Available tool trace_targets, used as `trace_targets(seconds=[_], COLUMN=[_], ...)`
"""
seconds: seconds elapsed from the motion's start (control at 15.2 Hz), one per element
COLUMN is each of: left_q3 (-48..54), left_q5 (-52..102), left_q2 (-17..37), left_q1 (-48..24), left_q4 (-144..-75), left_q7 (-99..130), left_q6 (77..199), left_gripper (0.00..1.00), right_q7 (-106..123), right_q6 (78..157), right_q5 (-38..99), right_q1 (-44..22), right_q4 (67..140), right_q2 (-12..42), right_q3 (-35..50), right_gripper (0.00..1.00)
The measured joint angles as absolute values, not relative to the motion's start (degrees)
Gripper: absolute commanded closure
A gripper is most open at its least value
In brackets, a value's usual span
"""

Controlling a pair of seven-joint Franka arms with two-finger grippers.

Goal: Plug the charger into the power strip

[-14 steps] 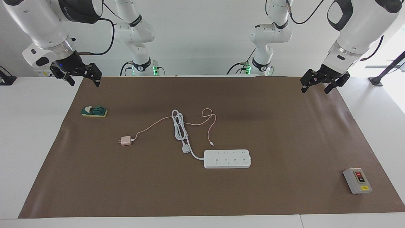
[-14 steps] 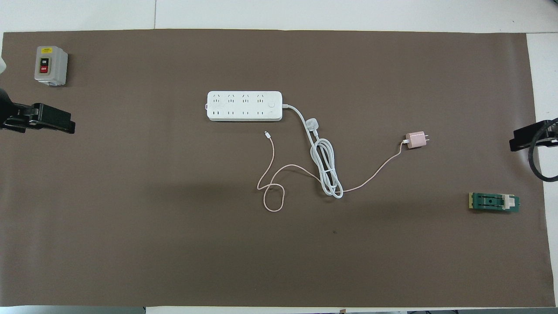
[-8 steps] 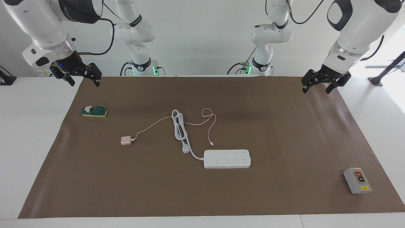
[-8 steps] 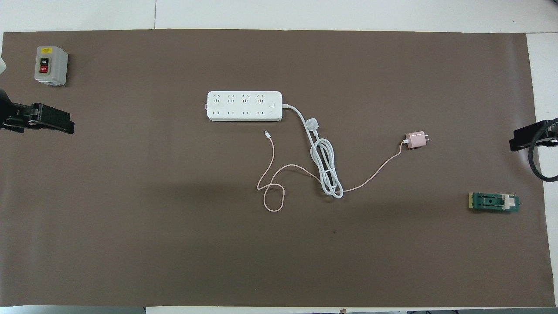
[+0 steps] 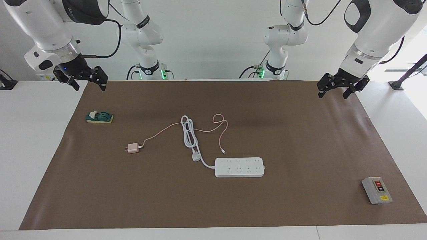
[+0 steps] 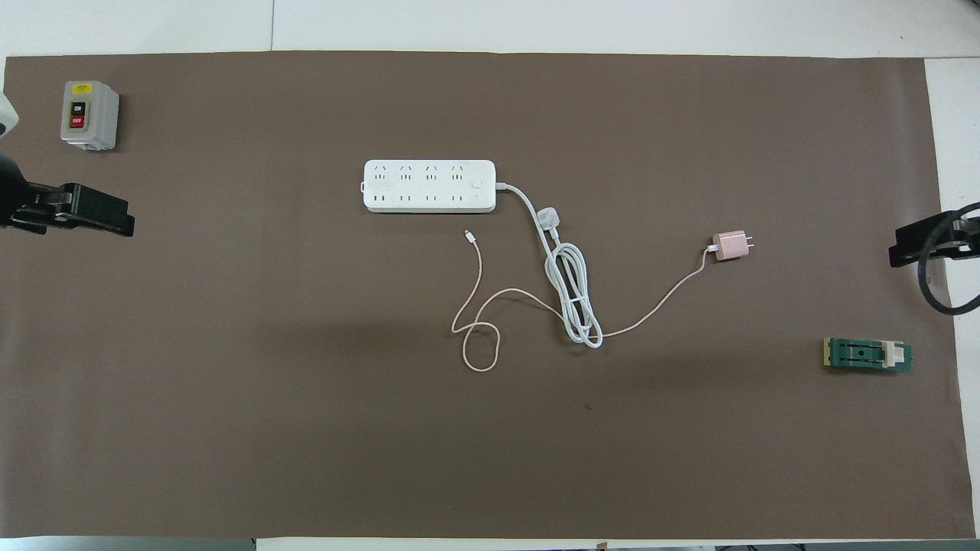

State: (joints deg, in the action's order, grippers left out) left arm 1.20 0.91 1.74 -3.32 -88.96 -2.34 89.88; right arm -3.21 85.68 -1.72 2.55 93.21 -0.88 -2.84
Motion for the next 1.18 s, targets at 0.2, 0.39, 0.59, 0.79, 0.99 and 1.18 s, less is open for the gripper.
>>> trace_targets(seconds=[0.2,0.39,0.59,0.79,0.99,1.18], left_q3=[2.18,2.90,3.16,3.73,4.22,3.68], left_q5=[0.92,0.92,0.94,2.33,6.38,19.01], left_q2=[1.71,1.70,2.90,5.50,8.33,10.20], left_q1=[-3.34,-3.78,-4.80,-5.40,-6.67,-5.61], left_q4=[-87.61,-84.85,-83.48,-82.19,-81.88,-81.74], left_q7=[-2.34,-2.34,-2.34,-2.35,-2.33,-2.24], left_q6=[89.84,89.83,89.90,89.87,89.88,89.75], left_gripper=[0.00,0.00,0.00,0.00,0.00,0.00], right_q7=[-16.10,-29.58,-38.88,-44.64,-46.65,-46.65], right_q6=[86.28,88.22,91.00,92.44,92.49,92.78], right_q5=[4.60,13.70,22.20,28.07,32.90,36.45], right_q1=[2.84,4.89,7.38,9.26,11.94,13.16], right_q4=[95.81,97.06,97.34,97.42,97.46,96.52], right_q2=[-0.15,3.72,9.45,14.20,19.03,24.11], right_q3=[-3.12,-3.39,-3.60,-3.70,-3.79,-3.82], right_gripper=[0.00,0.00,0.00,0.00,0.00,0.00])
